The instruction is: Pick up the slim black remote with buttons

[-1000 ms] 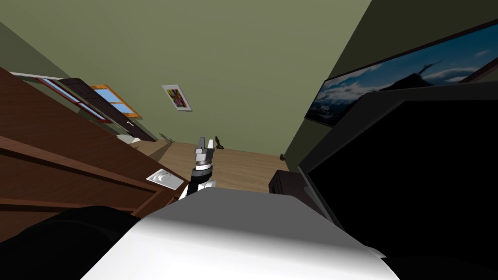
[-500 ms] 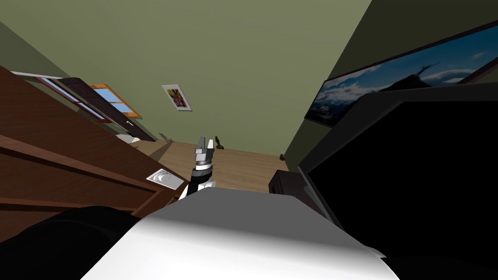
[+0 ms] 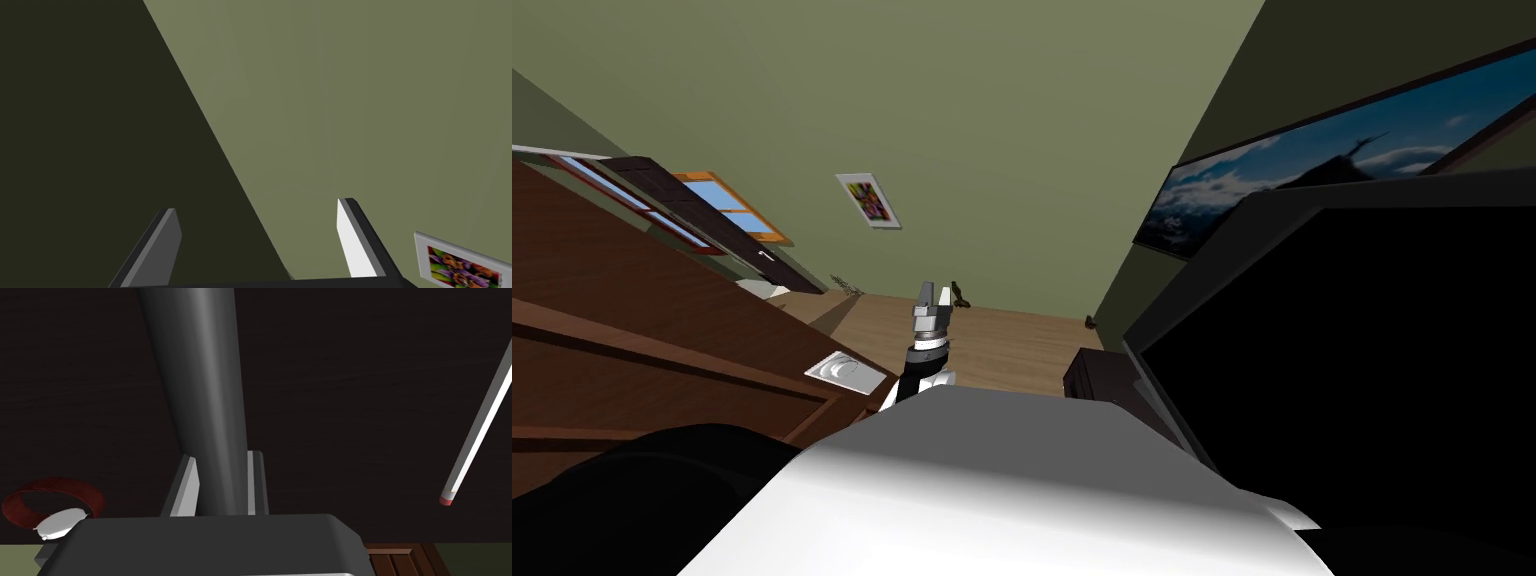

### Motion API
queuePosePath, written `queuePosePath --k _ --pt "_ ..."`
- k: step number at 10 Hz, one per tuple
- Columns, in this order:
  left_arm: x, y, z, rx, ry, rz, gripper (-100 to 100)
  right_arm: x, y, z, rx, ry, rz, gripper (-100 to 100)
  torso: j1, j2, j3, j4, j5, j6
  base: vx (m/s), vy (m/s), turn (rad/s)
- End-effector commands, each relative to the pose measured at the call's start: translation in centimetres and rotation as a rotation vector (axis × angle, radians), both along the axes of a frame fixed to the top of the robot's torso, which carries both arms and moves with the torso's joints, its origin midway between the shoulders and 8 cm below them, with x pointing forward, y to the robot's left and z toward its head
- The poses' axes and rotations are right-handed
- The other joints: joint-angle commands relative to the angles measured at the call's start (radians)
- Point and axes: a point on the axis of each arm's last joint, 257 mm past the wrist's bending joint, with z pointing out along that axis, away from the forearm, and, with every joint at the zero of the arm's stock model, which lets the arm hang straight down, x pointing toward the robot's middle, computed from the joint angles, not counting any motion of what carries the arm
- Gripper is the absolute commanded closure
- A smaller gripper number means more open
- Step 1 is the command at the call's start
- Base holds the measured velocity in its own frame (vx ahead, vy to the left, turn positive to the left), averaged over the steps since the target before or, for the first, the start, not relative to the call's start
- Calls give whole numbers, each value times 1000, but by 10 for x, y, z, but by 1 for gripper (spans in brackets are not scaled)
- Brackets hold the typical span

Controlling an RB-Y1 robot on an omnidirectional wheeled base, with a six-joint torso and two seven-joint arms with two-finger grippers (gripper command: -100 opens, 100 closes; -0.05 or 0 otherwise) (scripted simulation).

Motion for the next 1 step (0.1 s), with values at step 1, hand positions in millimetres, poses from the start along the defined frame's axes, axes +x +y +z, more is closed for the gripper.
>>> queuePosePath --k 1 --pt "0 0 0 0 0 0 0 0 0 0 0 0 0 0 0 0 0 0 0 0 0 0 0"
